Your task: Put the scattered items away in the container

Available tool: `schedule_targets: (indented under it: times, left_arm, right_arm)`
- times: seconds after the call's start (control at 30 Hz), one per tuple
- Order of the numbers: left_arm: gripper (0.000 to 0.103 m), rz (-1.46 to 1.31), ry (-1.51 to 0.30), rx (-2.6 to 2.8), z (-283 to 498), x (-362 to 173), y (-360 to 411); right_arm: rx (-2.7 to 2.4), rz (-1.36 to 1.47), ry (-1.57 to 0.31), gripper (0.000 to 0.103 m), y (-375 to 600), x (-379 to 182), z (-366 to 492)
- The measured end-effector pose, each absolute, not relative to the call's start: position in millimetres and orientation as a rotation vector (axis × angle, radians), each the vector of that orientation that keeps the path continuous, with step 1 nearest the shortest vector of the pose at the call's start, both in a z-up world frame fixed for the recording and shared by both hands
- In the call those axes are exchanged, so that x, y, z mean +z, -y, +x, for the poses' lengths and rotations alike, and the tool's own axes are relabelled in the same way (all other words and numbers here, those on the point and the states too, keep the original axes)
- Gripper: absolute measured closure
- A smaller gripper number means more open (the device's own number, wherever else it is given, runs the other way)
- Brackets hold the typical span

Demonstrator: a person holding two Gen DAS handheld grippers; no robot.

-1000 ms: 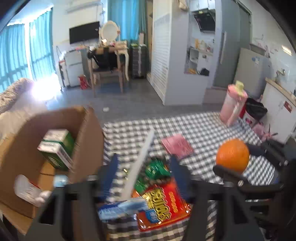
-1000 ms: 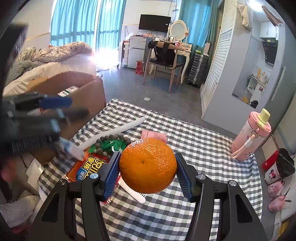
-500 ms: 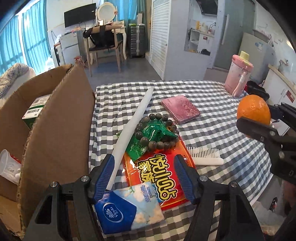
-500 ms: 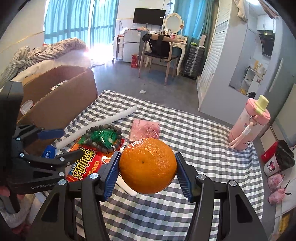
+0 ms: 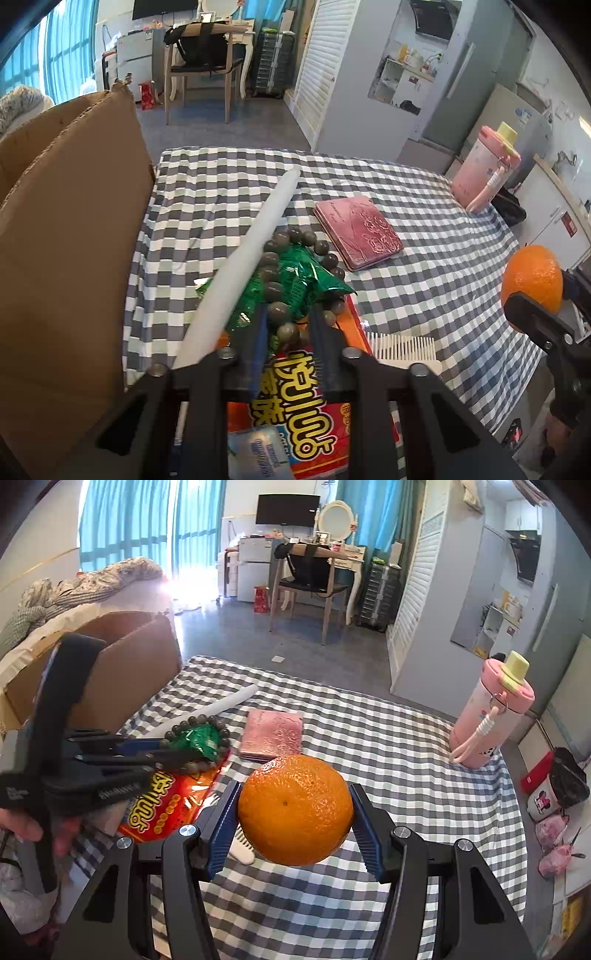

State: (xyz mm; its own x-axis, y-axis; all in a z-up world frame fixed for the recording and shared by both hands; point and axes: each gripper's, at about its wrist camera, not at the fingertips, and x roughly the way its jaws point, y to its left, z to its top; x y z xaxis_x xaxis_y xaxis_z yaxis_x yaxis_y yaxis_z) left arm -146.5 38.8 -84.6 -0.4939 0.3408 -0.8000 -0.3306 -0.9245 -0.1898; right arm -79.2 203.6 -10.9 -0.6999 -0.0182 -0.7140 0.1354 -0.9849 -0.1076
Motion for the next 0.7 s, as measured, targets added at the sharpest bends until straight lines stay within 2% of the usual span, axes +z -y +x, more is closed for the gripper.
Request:
schedule_targets:
  times: [0.2,0.57,0.7]
  left_arm:
    - [0.092,-1.251,0.019,2.452,-138,-68,-33]
    - [0.092,-0.983,-0.136,2.602,-104,12,-36]
    - [0.092,-0.894,-0.140,2.658,-94,38,-24]
  right_arm:
    - [-2.801,1.168,-0.234,0.046,-202,-12,-80]
    - [-2.799,1.080,-0.259,0.046,-189,9,-75]
    - [-2.789,1.035,-0.286,0.046,-176,20,-73]
